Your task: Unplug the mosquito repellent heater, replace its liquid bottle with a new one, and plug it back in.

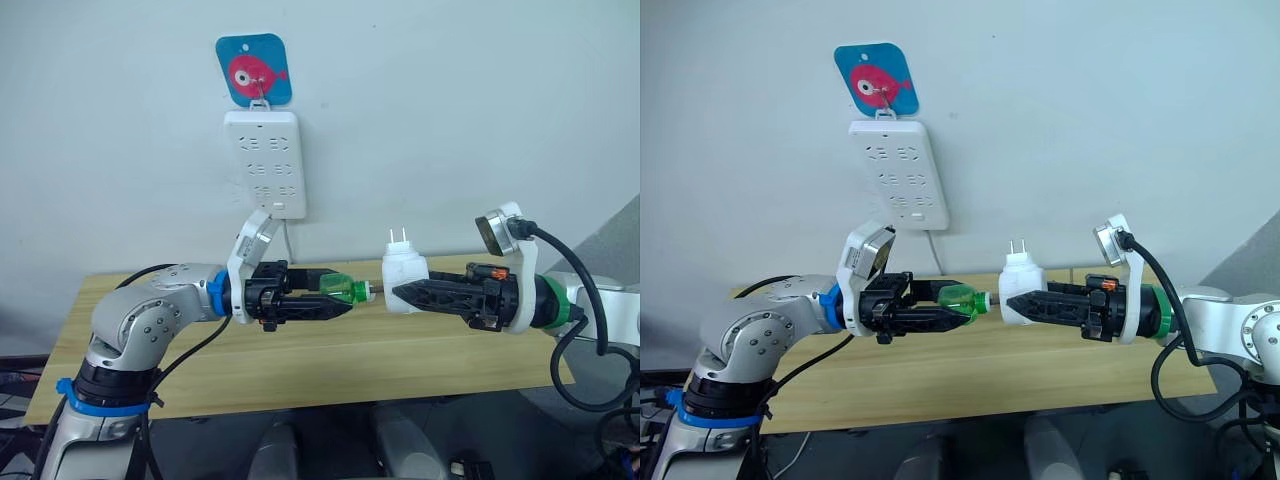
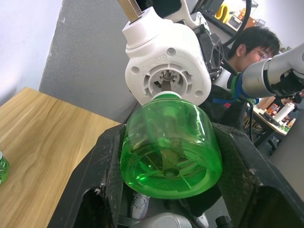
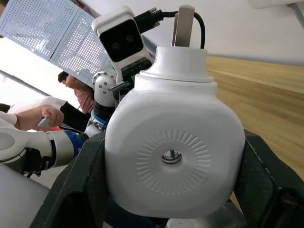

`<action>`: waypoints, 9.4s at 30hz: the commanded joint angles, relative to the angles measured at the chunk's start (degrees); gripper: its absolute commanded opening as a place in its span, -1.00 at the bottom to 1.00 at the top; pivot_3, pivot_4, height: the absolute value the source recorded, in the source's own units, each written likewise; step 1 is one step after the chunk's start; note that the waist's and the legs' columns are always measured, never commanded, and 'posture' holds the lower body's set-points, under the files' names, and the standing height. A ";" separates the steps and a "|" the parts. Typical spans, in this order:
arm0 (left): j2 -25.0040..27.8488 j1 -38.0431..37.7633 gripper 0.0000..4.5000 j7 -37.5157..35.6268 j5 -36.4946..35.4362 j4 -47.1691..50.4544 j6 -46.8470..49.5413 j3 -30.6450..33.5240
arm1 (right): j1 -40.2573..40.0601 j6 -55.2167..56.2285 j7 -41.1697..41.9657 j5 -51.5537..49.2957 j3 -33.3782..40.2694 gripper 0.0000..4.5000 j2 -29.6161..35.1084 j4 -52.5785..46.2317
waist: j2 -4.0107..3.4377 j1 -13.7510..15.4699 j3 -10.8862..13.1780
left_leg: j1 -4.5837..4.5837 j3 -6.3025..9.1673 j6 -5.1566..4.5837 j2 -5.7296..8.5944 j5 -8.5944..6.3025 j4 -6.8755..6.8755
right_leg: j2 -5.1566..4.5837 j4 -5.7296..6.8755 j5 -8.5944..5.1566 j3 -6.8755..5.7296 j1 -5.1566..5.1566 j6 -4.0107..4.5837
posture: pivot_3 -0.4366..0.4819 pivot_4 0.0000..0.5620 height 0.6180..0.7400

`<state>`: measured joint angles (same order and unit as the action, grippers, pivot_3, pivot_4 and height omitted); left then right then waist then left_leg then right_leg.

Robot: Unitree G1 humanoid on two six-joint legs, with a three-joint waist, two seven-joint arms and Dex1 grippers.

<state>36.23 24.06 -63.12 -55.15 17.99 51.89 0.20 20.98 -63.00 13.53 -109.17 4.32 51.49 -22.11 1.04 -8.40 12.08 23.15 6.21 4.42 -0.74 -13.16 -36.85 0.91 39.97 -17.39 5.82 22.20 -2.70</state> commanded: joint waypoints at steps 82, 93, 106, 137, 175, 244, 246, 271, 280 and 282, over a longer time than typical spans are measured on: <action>-6.28 2.53 0.02 3.94 -3.93 -1.12 2.55 -0.69 | -9.39 11.74 25.09 48.00 2.56 -0.42 14.04 -6.56 | 0.01 0.11 -0.96 | 0.03 -0.05 0.00 0.03 0.00 -0.16 | 0.00 -0.01 -0.04 0.04 0.00 -0.29 | -0.49 -0.65 1.00; -5.39 3.12 0.02 1.88 -4.05 -2.06 3.75 -1.23 | 1.93 11.81 30.53 55.04 -6.39 -1.00 0.97 -4.18 | -0.05 -1.24 -1.53 | -0.11 -0.04 0.00 0.02 0.00 -0.09 | 0.00 0.00 -0.02 0.08 -0.12 -0.29 | -0.50 -0.68 1.00; -7.19 1.83 0.02 3.37 -1.75 -4.19 0.52 -0.36 | 2.20 -0.89 22.34 33.28 -0.16 -1.00 -3.10 -11.55 | -0.06 -1.19 -1.55 | -0.12 0.01 0.00 0.02 0.00 -0.10 | 0.00 0.01 -0.02 0.05 -0.15 -0.28 | -0.48 -0.68 1.00; -5.16 1.81 0.02 -1.70 7.35 -2.57 -5.75 -5.58 | 15.60 0.64 11.63 25.41 -2.41 -1.00 -2.29 -4.27 | -0.08 -1.32 -1.62 | -0.11 -0.02 -0.01 0.02 0.00 -0.09 | 0.00 0.01 -0.02 0.07 -0.13 -0.28 | -0.50 -0.69 1.00; -7.00 4.43 0.02 5.33 -6.27 -5.89 6.26 2.38 | 5.58 -7.84 20.59 30.08 0.80 -1.00 -3.50 -6.14 | -0.08 -1.32 -1.63 | -0.11 -0.01 -0.01 0.02 0.00 -0.10 | 0.00 0.01 -0.01 0.05 -0.13 -0.27 | -0.50 -0.67 1.00; -7.24 -8.05 0.02 -10.56 28.24 -7.29 -48.08 -7.87 | 2.56 19.22 51.95 64.70 -4.06 1.00 11.99 -7.23 | -0.14 -1.50 -1.73 | -0.16 -0.11 -0.01 0.02 0.00 -0.09 | -0.01 -0.03 -0.03 0.10 -0.16 -0.30 | -0.55 -0.67 1.00; -7.48 -7.90 0.02 -11.78 28.65 -8.38 -50.03 -8.16 | 4.26 17.58 50.80 64.59 -5.23 1.00 10.10 -7.19 | -0.13 -1.59 -1.73 | -0.15 -0.10 -0.01 0.02 0.00 -0.08 | -0.01 -0.02 -0.02 0.10 -0.15 -0.29 | -0.55 -0.68 1.00; -9.40 -3.58 0.02 -9.71 30.58 -10.27 -53.39 -9.68 | 13.16 1.87 36.31 62.49 -12.50 1.00 -3.40 -10.61 | -0.16 -2.89 -1.77 | -0.14 0.02 -0.01 0.03 -0.01 -0.08 | -0.02 0.01 0.12 0.02 -0.16 -0.05 | -0.56 -0.69 1.00; -9.56 -3.09 0.02 -8.68 30.31 -9.62 -52.60 -9.69 | 13.54 1.67 37.18 62.03 -12.30 0.38 -4.62 -9.90 | -0.16 -2.91 -1.78 | -0.14 0.03 -0.01 0.02 -0.01 -0.08 | -0.02 0.01 0.13 0.00 -0.16 -0.03 | -0.54 -0.69 1.00; -9.61 -3.09 0.02 -8.49 30.39 -9.47 -52.61 -9.63 | 13.62 1.89 37.29 62.07 -12.10 0.38 -4.86 -9.73 | -0.16 -2.89 -1.78 | -0.14 0.04 -0.01 0.02 -0.01 -0.07 | -0.02 0.01 0.13 0.00 -0.16 -0.03 | -0.54 -0.69 1.00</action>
<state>27.24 20.29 -72.79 -24.24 5.84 -0.39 -9.69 33.15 -61.76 50.59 -46.39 -8.60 47.36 -31.12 0.87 -11.30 10.30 23.02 6.25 4.41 -0.72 -13.16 -36.93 0.89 39.99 -17.27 5.82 22.05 -2.73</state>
